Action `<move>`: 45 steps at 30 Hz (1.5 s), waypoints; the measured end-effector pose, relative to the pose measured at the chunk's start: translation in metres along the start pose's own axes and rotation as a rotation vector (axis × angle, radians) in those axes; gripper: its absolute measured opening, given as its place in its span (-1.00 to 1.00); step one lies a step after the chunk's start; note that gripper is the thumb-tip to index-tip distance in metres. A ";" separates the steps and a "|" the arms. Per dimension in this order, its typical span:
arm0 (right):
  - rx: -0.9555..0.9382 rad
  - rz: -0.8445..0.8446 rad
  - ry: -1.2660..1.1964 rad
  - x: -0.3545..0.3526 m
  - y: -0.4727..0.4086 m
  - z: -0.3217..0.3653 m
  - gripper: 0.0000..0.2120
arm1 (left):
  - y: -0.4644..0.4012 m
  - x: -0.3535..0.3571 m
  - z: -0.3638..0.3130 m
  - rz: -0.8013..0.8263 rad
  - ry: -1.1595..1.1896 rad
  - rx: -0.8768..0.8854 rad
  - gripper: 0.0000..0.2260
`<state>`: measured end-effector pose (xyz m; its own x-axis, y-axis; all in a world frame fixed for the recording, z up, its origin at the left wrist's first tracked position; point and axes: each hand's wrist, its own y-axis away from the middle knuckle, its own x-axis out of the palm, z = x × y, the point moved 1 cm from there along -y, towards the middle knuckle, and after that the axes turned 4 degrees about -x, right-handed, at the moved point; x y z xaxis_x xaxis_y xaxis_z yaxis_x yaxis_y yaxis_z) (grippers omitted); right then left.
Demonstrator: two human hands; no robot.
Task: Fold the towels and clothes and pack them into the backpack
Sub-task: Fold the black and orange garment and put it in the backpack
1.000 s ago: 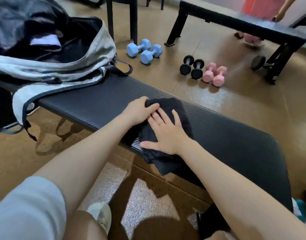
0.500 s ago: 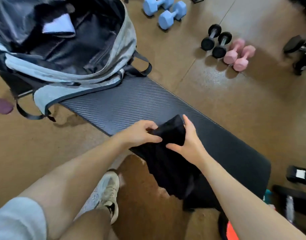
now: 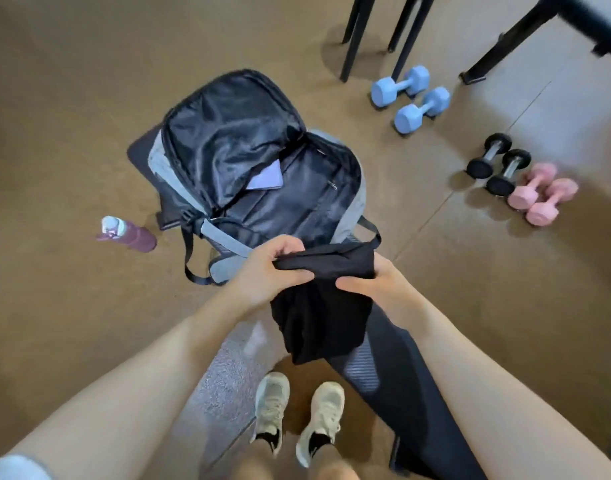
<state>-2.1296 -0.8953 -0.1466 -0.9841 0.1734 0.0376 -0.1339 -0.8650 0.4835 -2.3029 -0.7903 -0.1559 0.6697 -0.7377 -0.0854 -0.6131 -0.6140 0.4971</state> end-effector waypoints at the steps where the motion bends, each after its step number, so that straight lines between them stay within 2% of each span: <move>1: -0.032 0.036 0.005 0.004 -0.008 0.013 -0.63 | -0.003 -0.007 -0.009 -0.044 0.011 -0.003 -0.73; 4: -0.116 0.122 0.046 0.012 -0.034 0.046 -0.61 | -0.015 -0.026 -0.033 -0.137 0.009 -0.038 -0.77; 8: -0.167 0.065 0.100 0.007 -0.084 0.064 -0.62 | -0.051 -0.050 -0.054 -0.218 -0.075 -0.072 -0.80; 13: -0.070 -0.021 0.096 -0.014 -0.148 0.057 -0.59 | -0.114 -0.075 -0.058 -0.142 -0.280 -0.084 -0.82; 16: -0.013 -0.019 0.061 -0.018 -0.174 0.050 -0.63 | -0.138 -0.084 -0.051 -0.128 -0.284 -0.101 -0.83; 19: 0.072 -0.041 -0.075 -0.020 -0.193 0.044 -0.69 | -0.157 -0.091 -0.047 -0.151 -0.210 -0.125 -0.82; 22: 0.171 -0.163 -0.276 -0.018 -0.209 0.032 -0.71 | -0.185 -0.095 -0.041 -0.183 -0.136 -0.167 -0.69; 25: 0.238 -0.291 -0.469 -0.010 -0.230 0.010 -0.80 | -0.214 -0.096 -0.020 -0.145 -0.263 -0.152 -0.47; 27: 0.288 -0.428 -0.511 -0.006 -0.244 -0.009 -0.70 | -0.224 -0.089 -0.004 -0.078 -0.438 -0.103 -0.36; 28: 0.314 -0.508 -0.473 -0.005 -0.251 -0.018 -0.61 | -0.224 -0.084 0.004 -0.062 -0.602 -0.034 -0.33; 30: 0.337 -0.614 -0.242 -0.005 -0.260 -0.030 -0.42 | -0.216 -0.072 0.019 -0.045 -1.010 0.211 -0.33; 32: 0.296 -0.592 0.062 -0.003 -0.260 -0.035 -0.31 | -0.208 -0.059 0.039 0.037 -1.243 0.426 -0.35; 33: 0.263 -0.555 0.191 0.000 -0.257 -0.035 -0.33 | -0.206 -0.055 0.047 0.087 -1.293 0.462 -0.37; 35: 0.221 -0.490 0.363 0.007 -0.246 -0.034 -0.41 | -0.208 -0.053 0.060 0.209 -1.329 0.370 -0.36; 37: 0.186 -0.464 0.418 0.013 -0.231 -0.031 -0.47 | -0.215 -0.056 0.067 0.311 -1.359 0.223 -0.34; 39: 0.142 -0.447 0.440 0.017 -0.213 -0.023 -0.51 | -0.224 -0.058 0.064 0.350 -1.423 0.170 -0.35; 43: 0.157 -0.401 0.452 0.016 -0.172 -0.005 -0.65 | -0.230 -0.054 0.031 0.537 -1.498 -0.020 -0.37; 45: 0.223 -0.372 0.464 0.011 -0.144 0.009 -0.69 | -0.224 -0.050 0.000 0.576 -1.570 -0.075 -0.39</move>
<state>-2.1202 -0.7646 -0.2079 -0.8310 0.1781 -0.5269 -0.4985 -0.6588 0.5635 -2.1985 -0.6158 -0.2632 -0.6899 -0.4212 -0.5888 -0.5617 -0.2016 0.8024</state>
